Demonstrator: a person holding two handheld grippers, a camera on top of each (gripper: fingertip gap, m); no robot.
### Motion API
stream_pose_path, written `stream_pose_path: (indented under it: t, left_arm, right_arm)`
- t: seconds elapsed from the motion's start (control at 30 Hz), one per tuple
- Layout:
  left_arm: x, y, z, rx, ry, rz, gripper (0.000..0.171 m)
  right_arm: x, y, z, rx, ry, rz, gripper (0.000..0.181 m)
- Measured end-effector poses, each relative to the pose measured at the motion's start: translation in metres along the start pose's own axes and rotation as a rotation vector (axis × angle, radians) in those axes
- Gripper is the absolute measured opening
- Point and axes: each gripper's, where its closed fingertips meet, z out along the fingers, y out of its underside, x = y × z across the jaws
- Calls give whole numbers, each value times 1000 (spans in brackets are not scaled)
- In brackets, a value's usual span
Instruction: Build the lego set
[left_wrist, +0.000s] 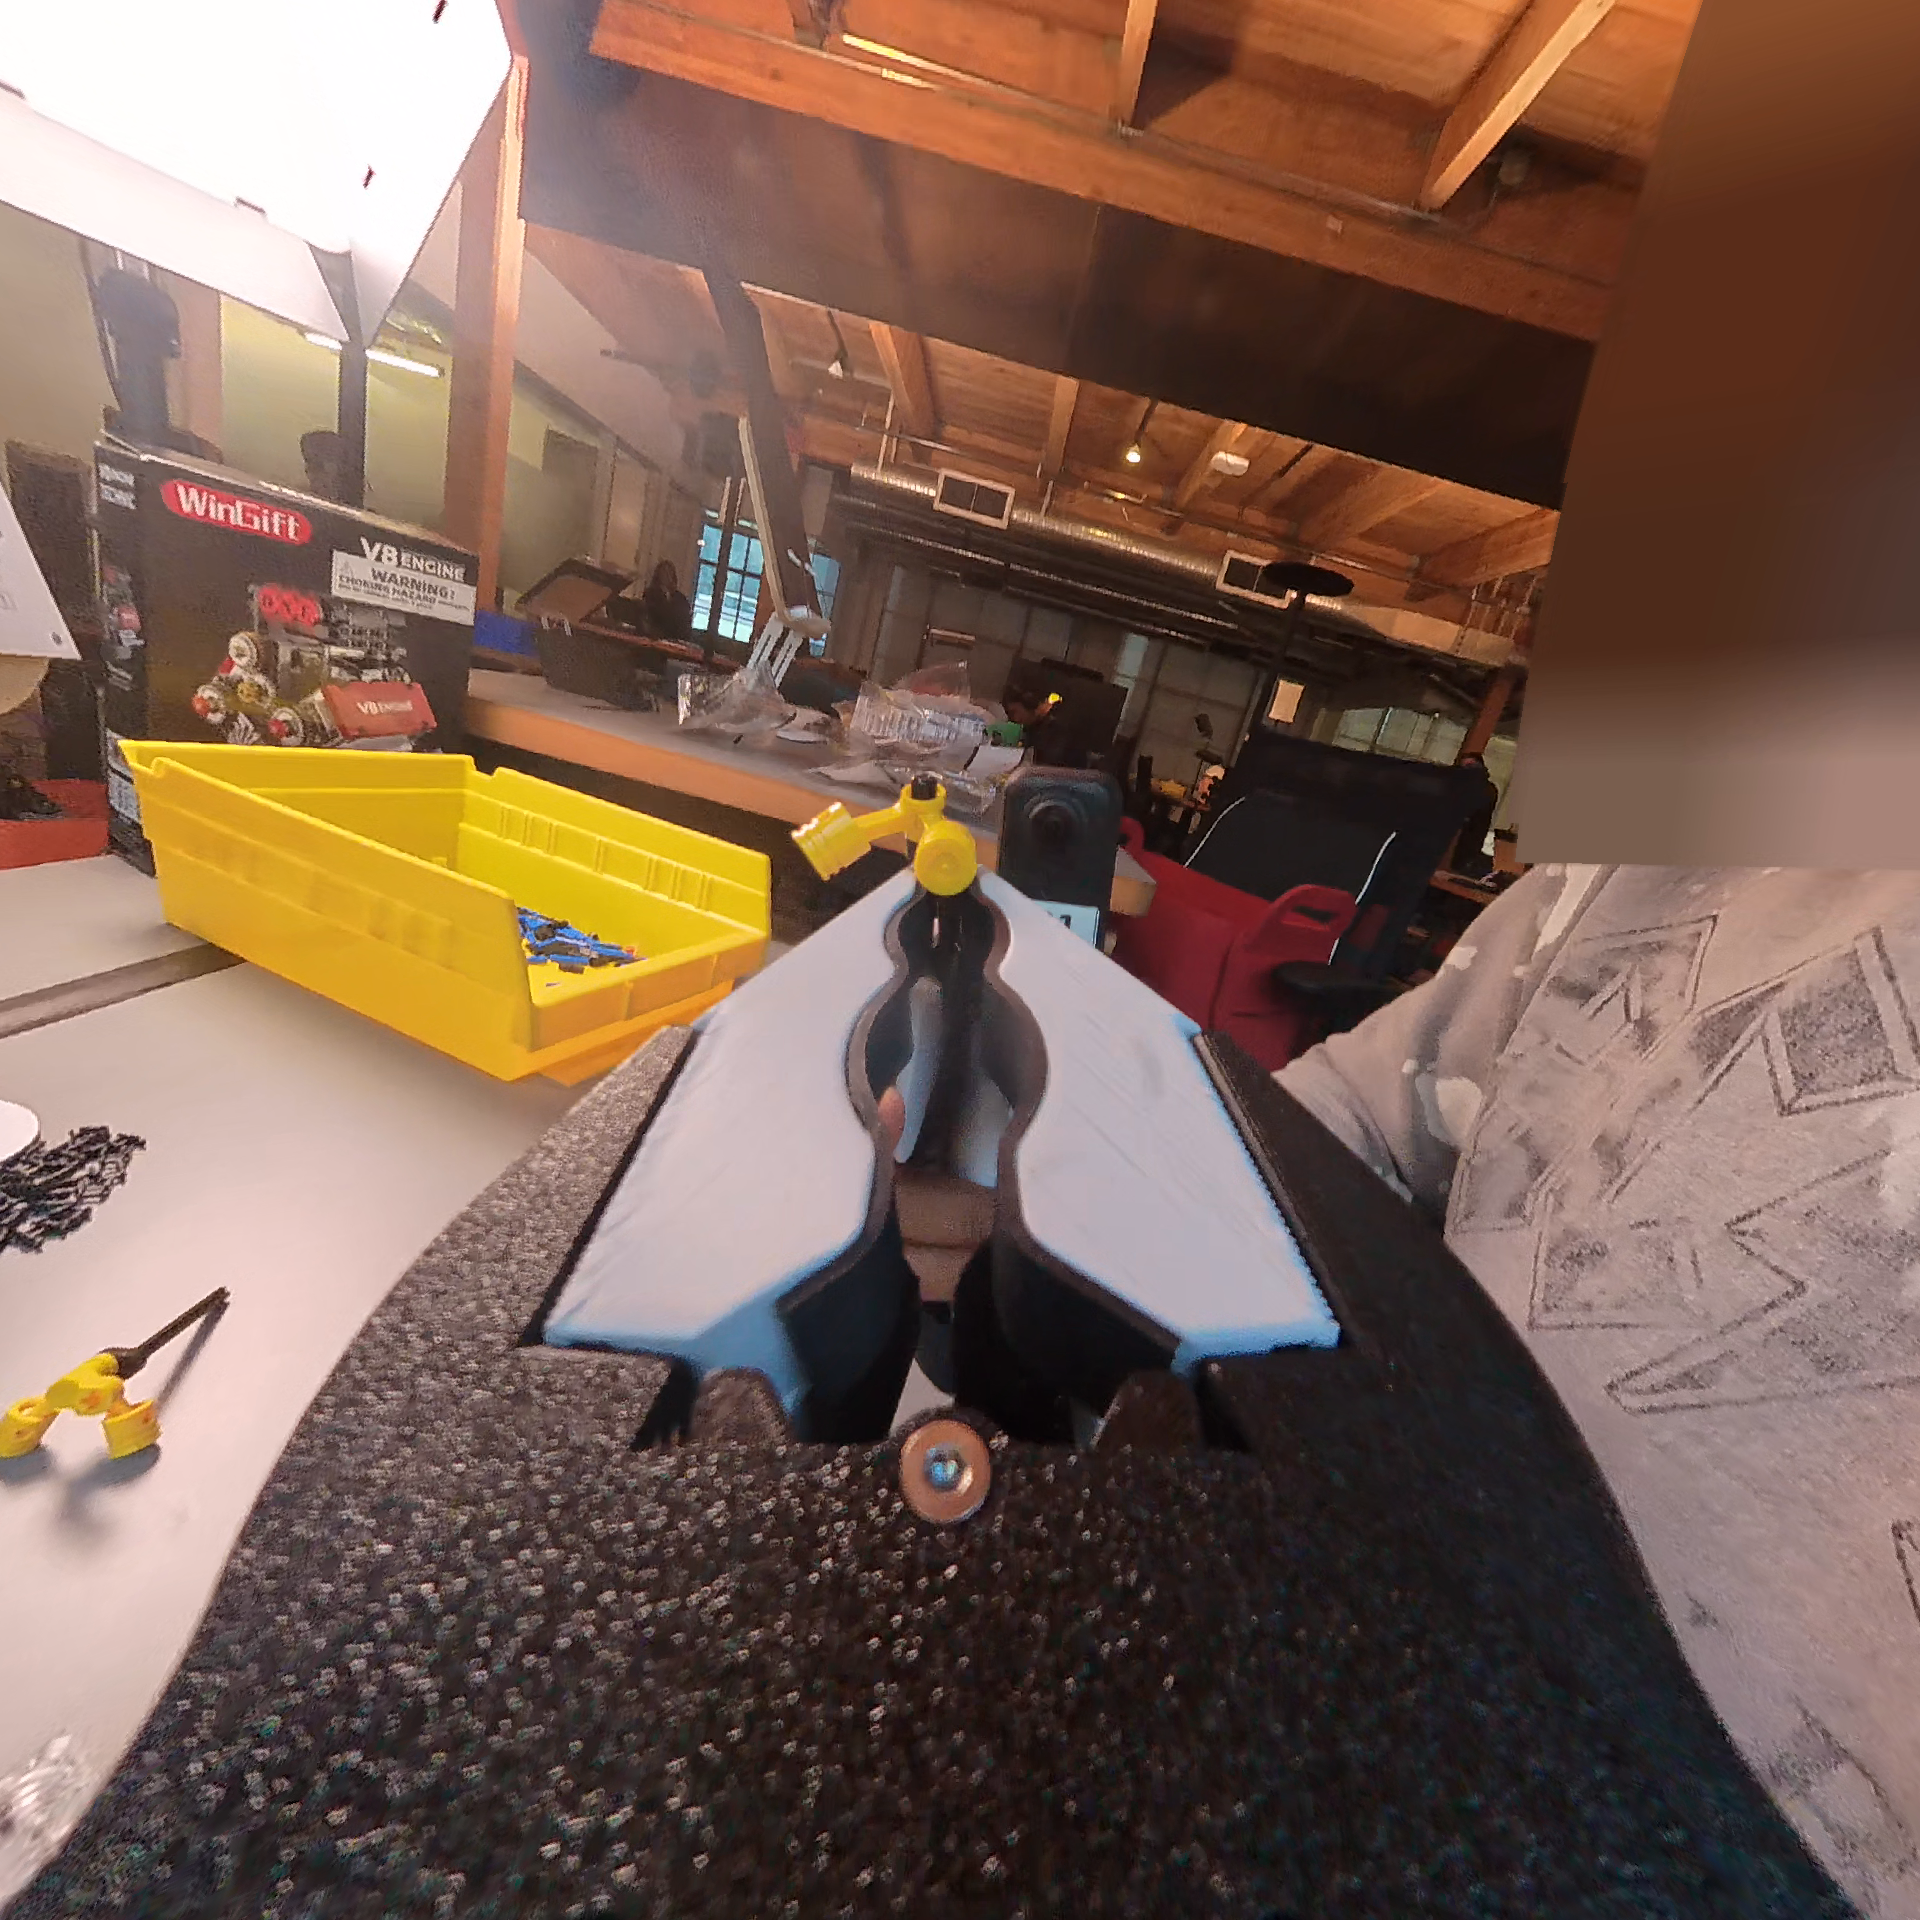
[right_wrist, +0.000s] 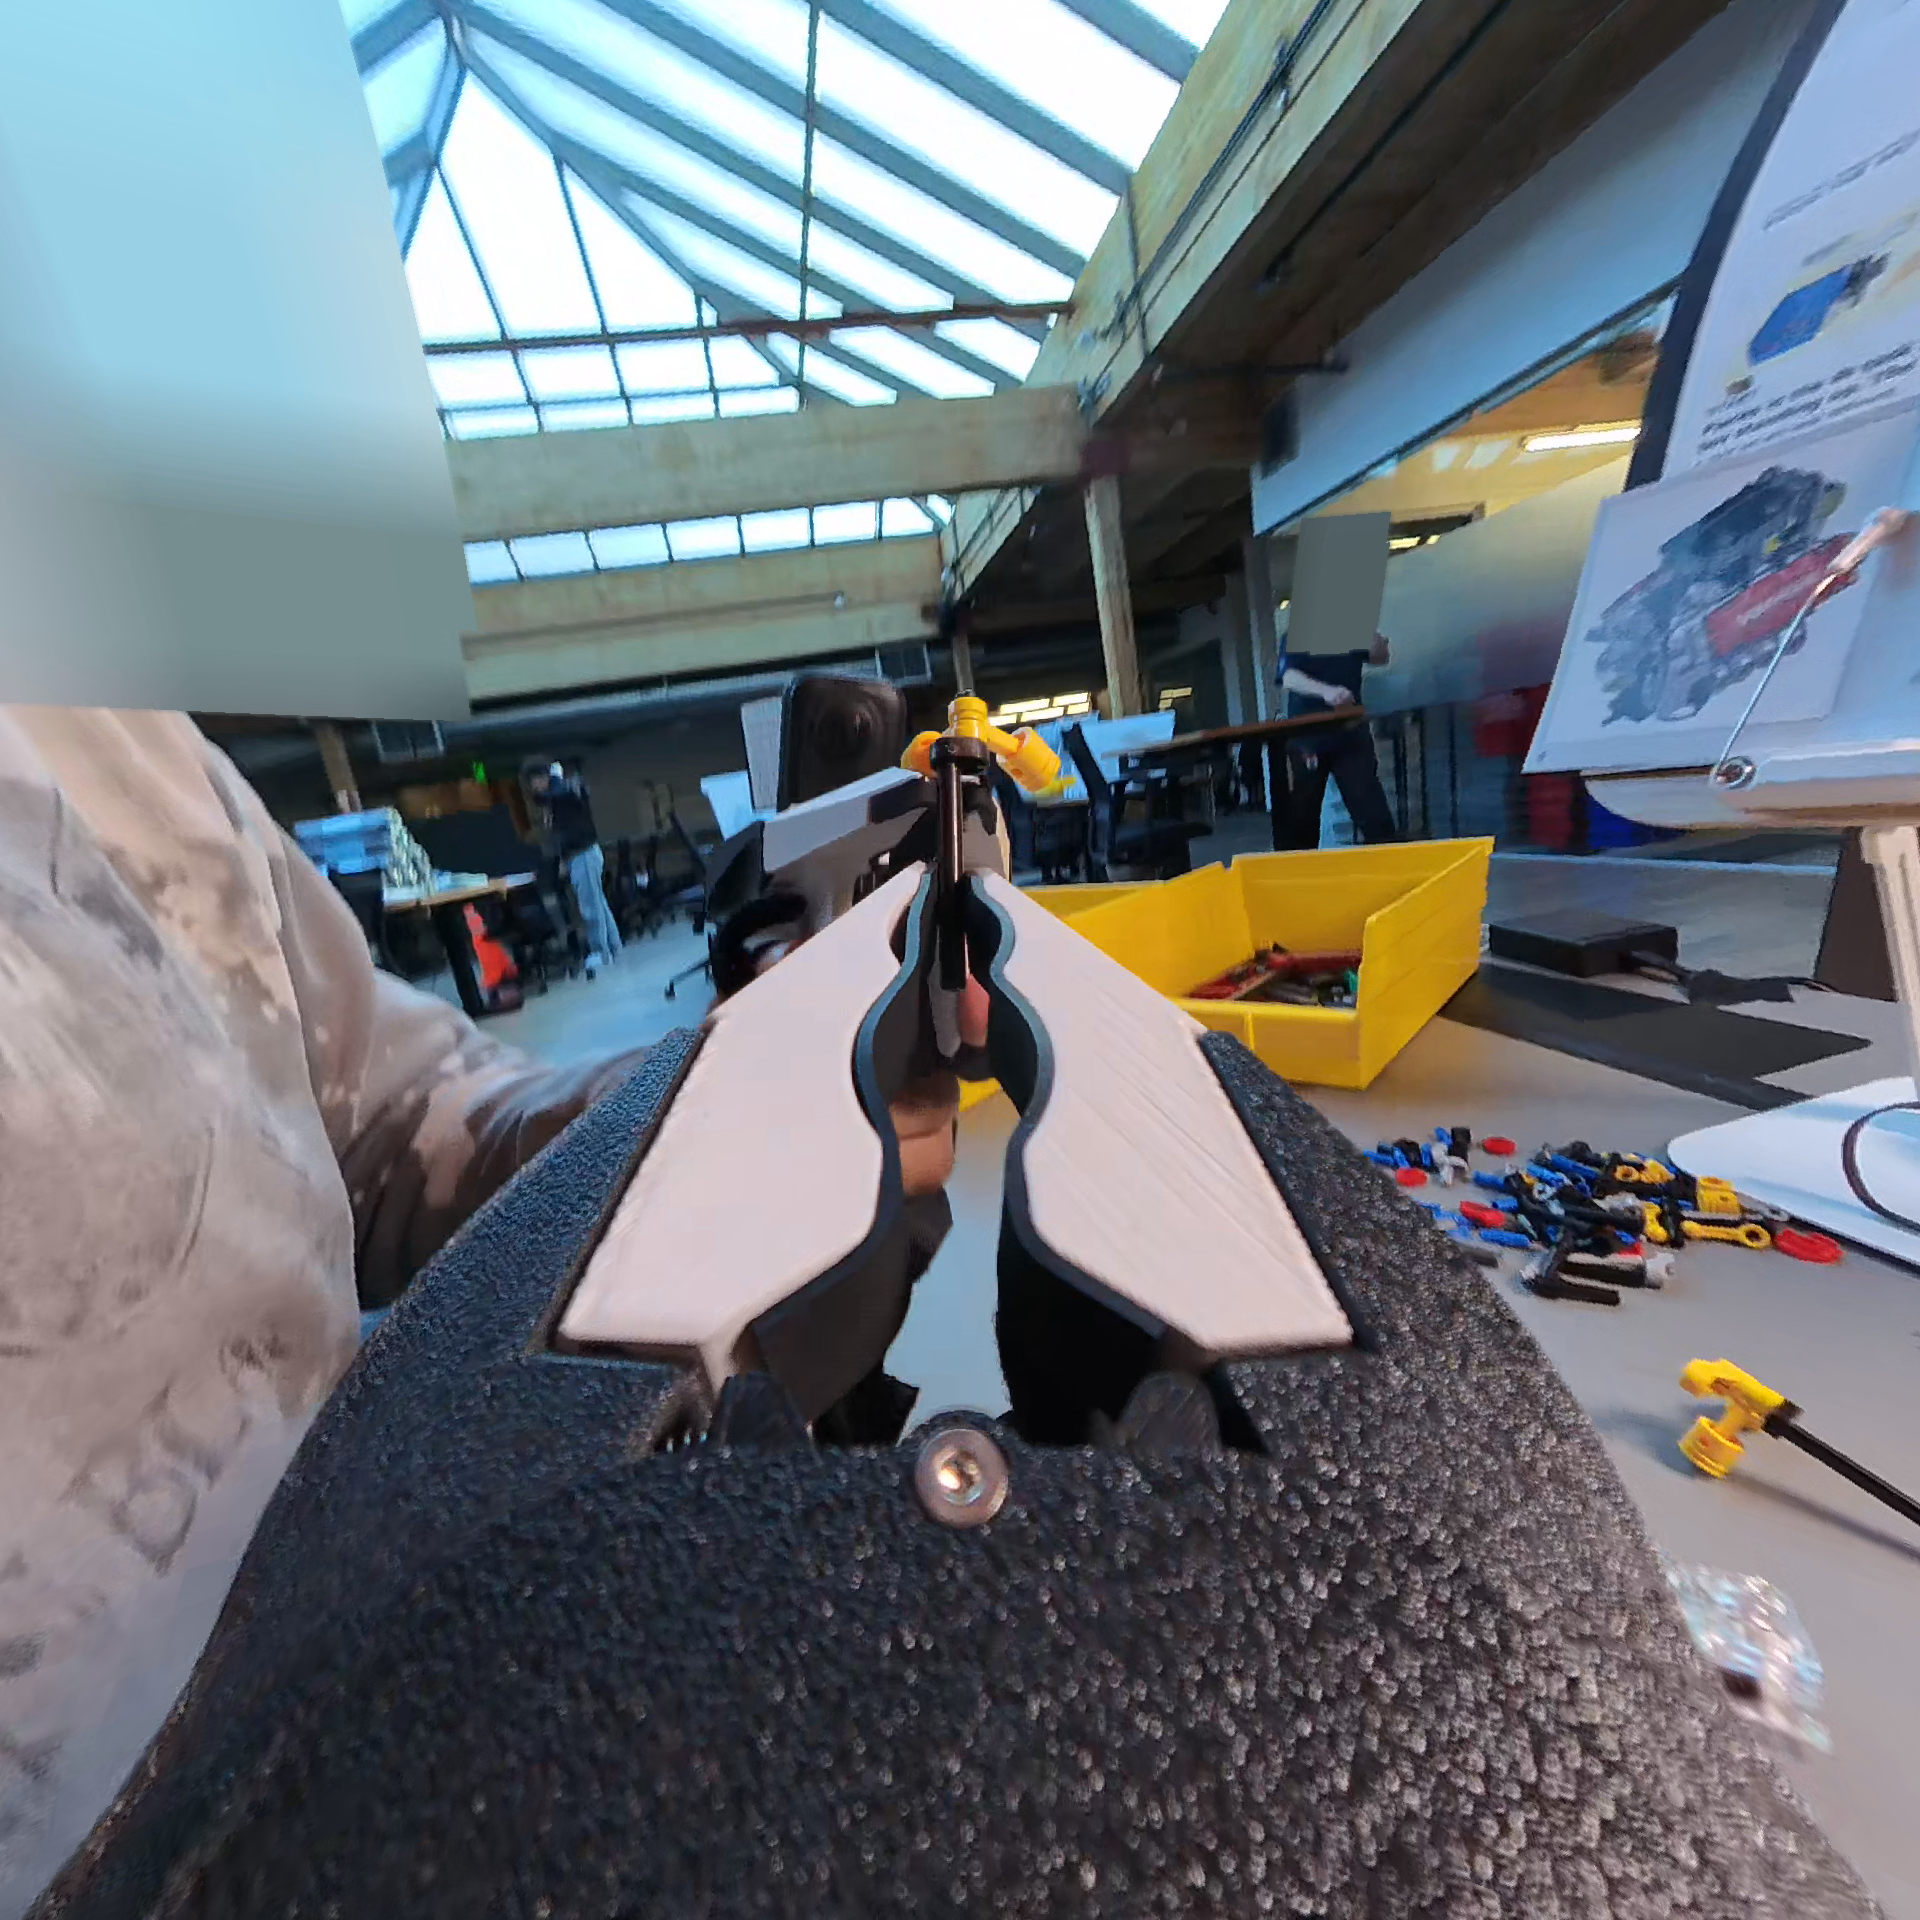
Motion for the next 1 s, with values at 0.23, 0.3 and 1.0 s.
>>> stream_pose_path:
  t: [0.23, 0.3, 1.0]
  left_arm:
    - [9, -18, 8, 77, 22, 14, 4]
    - [11, -19, 8, 77, 26, 28, 4]
    - [-6, 8, -11, -214, -53, 174, 17]
  right_arm:
    - [-5, -25, 2, 168, -5, 119, 5]
    - [-7, -26, 2, 183, -19, 134, 5]
    - [2, -39, -7, 174, -118, 190, 1]
